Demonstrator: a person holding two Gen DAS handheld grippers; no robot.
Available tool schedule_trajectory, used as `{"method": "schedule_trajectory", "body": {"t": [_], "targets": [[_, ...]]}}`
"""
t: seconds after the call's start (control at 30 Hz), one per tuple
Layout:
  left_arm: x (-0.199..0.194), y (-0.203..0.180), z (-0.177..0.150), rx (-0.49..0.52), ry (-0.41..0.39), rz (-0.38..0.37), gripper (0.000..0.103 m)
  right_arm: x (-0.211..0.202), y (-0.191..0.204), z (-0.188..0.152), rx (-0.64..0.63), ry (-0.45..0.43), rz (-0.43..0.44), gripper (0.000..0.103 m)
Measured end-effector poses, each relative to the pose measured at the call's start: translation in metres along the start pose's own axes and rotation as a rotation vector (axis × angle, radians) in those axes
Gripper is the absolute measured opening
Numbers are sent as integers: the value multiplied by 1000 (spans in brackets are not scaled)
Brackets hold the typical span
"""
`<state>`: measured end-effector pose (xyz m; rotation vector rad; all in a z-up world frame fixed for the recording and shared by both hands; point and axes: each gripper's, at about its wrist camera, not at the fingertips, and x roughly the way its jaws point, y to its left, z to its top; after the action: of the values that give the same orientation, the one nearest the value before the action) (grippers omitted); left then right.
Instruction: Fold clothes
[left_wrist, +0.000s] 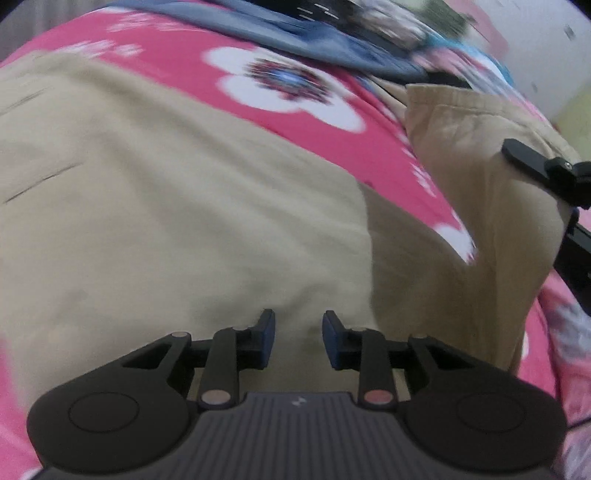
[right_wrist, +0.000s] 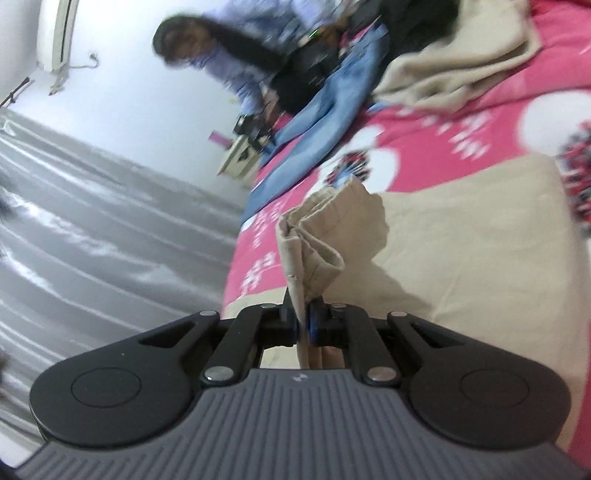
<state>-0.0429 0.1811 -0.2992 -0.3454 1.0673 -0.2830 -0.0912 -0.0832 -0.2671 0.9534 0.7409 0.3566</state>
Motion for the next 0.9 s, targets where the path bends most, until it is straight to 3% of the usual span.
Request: {"method": "schedule_trajectory", "body": {"t": [0.37,0.5,0.67,0.8,0.9], "targets": [[-120,135,36,-266,-234,104,36,138,90,-10,-72,51,118,4],[-158,182,53,-318,-323,134,38,203,129,-25,-142,102,150,4],[-189,237,71,-372,-370,122,39,277,180,-59,-272,169,148,4],[-196,274,75,-426,-353,116,40,322,220,-101,-535,199,60,4],[-197,288,73,-445,-341,126,40,362,221,-140,-697,306,-72,9]]}}
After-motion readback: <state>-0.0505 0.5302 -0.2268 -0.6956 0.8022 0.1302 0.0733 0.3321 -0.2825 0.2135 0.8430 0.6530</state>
